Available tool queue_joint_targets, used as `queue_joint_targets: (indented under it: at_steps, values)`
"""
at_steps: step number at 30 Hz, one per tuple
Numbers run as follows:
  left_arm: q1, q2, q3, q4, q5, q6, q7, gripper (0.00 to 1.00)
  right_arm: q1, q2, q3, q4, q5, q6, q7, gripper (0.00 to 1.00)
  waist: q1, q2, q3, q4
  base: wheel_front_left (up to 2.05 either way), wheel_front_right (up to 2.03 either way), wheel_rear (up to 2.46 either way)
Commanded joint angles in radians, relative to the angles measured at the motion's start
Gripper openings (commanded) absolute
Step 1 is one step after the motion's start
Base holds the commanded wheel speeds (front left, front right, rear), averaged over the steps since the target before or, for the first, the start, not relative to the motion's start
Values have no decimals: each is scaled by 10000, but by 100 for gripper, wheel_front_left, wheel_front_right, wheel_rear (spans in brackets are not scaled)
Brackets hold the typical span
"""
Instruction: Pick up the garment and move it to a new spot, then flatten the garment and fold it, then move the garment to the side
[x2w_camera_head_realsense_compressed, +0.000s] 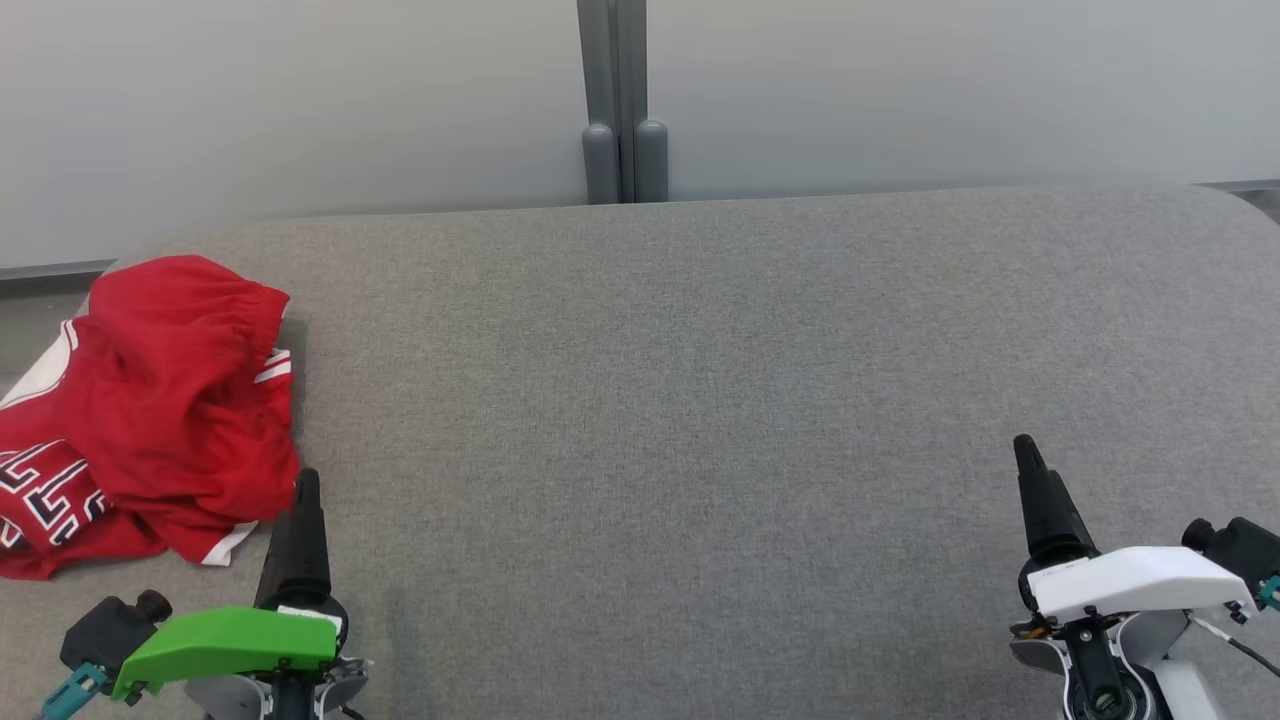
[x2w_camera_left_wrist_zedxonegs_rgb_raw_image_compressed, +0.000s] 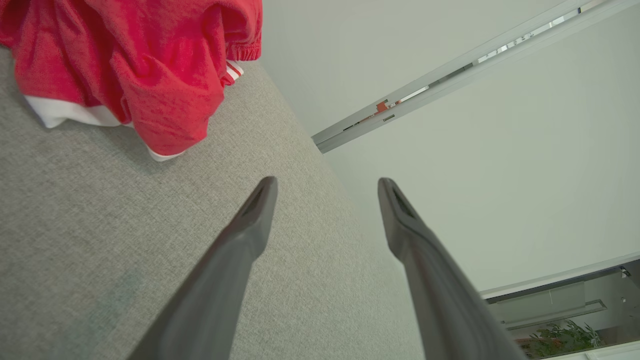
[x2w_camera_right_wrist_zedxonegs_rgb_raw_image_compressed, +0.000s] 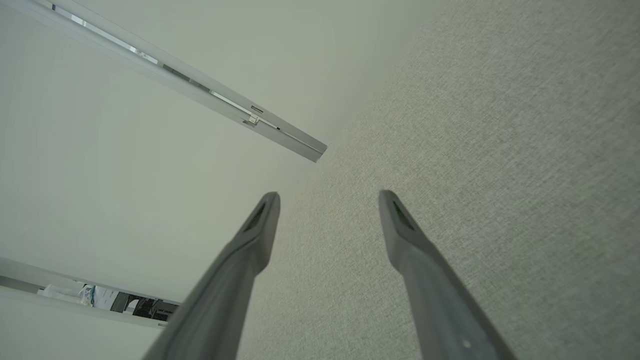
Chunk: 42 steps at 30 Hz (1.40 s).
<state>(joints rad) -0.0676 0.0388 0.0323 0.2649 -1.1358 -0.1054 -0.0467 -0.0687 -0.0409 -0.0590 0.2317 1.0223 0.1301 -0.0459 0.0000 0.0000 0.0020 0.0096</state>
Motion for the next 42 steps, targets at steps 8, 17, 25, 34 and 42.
queue_joint_targets:
  at_steps: [8, 17, 25, 34, 42]
  values:
    - [-125, 82, -128, -201, 1296, 160, -341, 100, -24, -71, 105, -201, -1912, 5, -347, 100, 0, 0, 5, 1, 0, 0, 0]
    - [-147, 93, -317, -252, 2482, 275, -618, 100, -12, -79, 95, -161, -3296, 5, -625, 100, 0, 0, 17, 22, 0, 0, 0]
    - [-171, 100, -481, -252, 3480, 390, -842, 100, -24, -85, 121, -228, -4342, 6, -855, 100, 0, 0, 36, 50, 0, 0, 0]
    - [-188, 108, -662, -183, 4602, 499, -1092, 100, -10, -90, 179, -234, -5391, 6, -1105, 100, 0, 0, 41, 84, 0, 0, 0]
    - [-208, 116, -830, -92, 5656, 620, -1282, 100, 10, -96, 271, -248, -6222, 7, -1296, 100, 0, 0, 44, 102, 0, 0, 0]
